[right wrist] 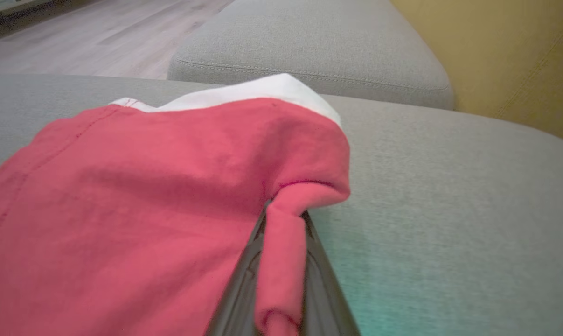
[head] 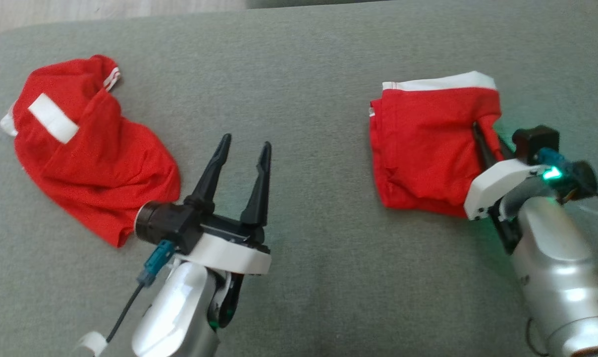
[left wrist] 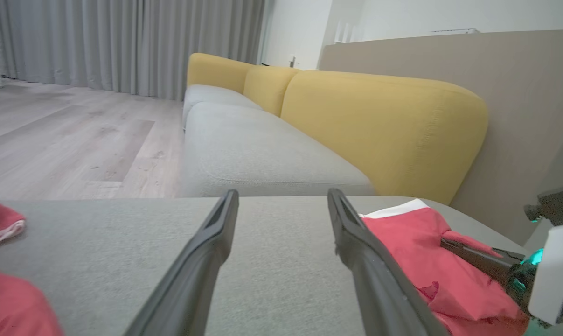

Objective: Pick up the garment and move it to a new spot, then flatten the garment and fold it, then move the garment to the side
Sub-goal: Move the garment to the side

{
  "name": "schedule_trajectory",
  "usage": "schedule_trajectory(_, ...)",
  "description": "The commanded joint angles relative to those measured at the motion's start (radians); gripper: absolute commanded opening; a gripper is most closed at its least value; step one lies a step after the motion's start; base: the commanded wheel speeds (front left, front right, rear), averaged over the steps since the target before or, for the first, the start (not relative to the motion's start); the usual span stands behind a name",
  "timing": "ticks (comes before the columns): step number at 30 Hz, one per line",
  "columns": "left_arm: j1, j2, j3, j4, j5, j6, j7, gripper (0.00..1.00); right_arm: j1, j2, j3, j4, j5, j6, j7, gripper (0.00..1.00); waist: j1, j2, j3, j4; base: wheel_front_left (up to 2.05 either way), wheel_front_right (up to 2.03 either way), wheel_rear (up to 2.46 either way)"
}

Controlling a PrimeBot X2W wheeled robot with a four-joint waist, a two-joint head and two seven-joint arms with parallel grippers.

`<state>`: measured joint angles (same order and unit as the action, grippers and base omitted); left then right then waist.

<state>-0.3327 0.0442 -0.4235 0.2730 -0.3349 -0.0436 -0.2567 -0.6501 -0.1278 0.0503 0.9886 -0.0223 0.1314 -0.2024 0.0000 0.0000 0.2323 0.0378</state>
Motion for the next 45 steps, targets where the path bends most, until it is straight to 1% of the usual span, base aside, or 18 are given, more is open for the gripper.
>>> schedule_trajectory(1, -0.048, 0.006, 0.022, -0.036, -0.005, 0.004, -0.005, 1.0, -0.035, -0.007, 0.025, -0.034, -0.007, -0.001, -0.004, 0.0, 0.0, 0.0, -0.006, -0.01, 0.0, 0.0, 0.0)
schedule_trajectory(5, -0.067, 0.006, -0.014, -0.039, -0.015, 0.013, -0.005, 1.0, -0.051, -0.067, 0.086, -0.054, -0.019, -0.001, 0.025, 0.0, 0.0, 0.0, -0.007, -0.035, 0.0, 0.0, 0.0)
schedule_trajectory(9, -0.086, 0.006, -0.047, -0.042, -0.024, 0.021, -0.005, 1.0, -0.068, -0.147, 0.169, -0.072, 0.006, -0.001, 0.067, 0.0, 0.0, 0.0, 0.006, -0.051, 0.0, 0.0, 0.0)
schedule_trajectory(12, -0.1, 0.006, -0.064, -0.046, -0.027, 0.025, -0.005, 1.0, -0.084, -0.23, 0.228, -0.086, 0.042, -0.001, 0.096, 0.0, 0.0, 0.0, 0.026, -0.054, 0.0, 0.0, 0.0)
schedule_trajectory(16, -0.122, 0.006, -0.082, -0.054, -0.028, 0.026, -0.005, 1.0, -0.109, -0.356, 0.289, -0.095, 0.095, -0.001, 0.128, 0.0, 0.0, 0.0, 0.064, -0.044, 0.0, 0.0, 0.0)
schedule_trajectory(19, -0.137, 0.006, -0.088, -0.057, -0.026, 0.023, -0.005, 1.0, -0.128, -0.449, 0.318, -0.091, 0.122, -0.001, 0.139, 0.0, 0.0, 0.0, 0.096, -0.03, 0.0, 0.0, 0.0)
schedule_trajectory(21, -0.146, 0.006, -0.089, -0.058, -0.024, 0.021, -0.005, 1.0, -0.14, -0.499, 0.325, -0.085, 0.135, -0.001, 0.143, 0.0, 0.0, 0.0, 0.118, -0.018, 0.0, 0.0, 0.0)
schedule_trajectory(26, -0.161, 0.006, -0.079, -0.063, -0.02, 0.017, -0.005, 1.0, -0.169, -0.582, 0.296, -0.048, 0.152, -0.001, 0.154, 0.0, 0.0, 0.0, 0.162, 0.008, 0.0, 0.0, 0.0)
schedule_trajectory(28, -0.164, 0.006, -0.075, -0.064, -0.019, 0.015, -0.005, 1.0, -0.178, -0.599, 0.269, -0.028, 0.156, -0.001, 0.151, 0.0, 0.0, 0.0, 0.172, 0.016, 0.0, 0.0, 0.0)
schedule_trajectory(30, -0.164, 0.006, -0.07, -0.065, -0.017, 0.013, -0.005, 1.0, -0.185, -0.595, 0.228, -0.004, 0.191, -0.001, 0.141, 0.0, 0.0, 0.0, 0.178, 0.022, 0.0, 0.0, 0.0)
schedule_trajectory(31, -0.164, 0.006, -0.067, -0.064, -0.016, 0.011, -0.005, 1.0, -0.188, -0.595, 0.223, 0.003, 0.191, -0.001, 0.136, 0.0, 0.0, 0.0, 0.18, 0.024, 0.0, 0.0, 0.0)
schedule_trajectory(33, -0.163, 0.006, -0.062, -0.064, -0.014, 0.009, -0.005, 1.0, -0.195, -0.597, 0.217, 0.012, 0.17, -0.001, 0.127, 0.0, 0.0, 0.0, 0.18, 0.025, 0.0, 0.0, 0.0)
schedule_trajectory(43, -0.149, 0.006, -0.054, -0.059, -0.011, 0.009, -0.005, 1.0, -0.211, -0.557, 0.154, 0.075, 0.116, -0.001, 0.103, 0.0, 0.0, 0.0, 0.16, 0.019, 0.0, 0.0, 0.0)
schedule_trajectory(44, -0.147, 0.006, -0.053, -0.058, -0.011, 0.009, -0.005, 1.0, -0.213, -0.554, 0.149, 0.08, 0.111, -0.001, 0.101, 0.49, 0.0, 0.0, 0.157, 0.018, 0.0, 0.0, 0.0)
schedule_trajectory(45, -0.146, 0.006, -0.053, -0.057, -0.01, 0.009, -0.005, 1.0, -0.214, -0.55, 0.144, 0.084, 0.108, -0.001, 0.098, 1.0, 0.0, 0.0, 0.155, 0.017, 0.0, 0.0, 0.0)
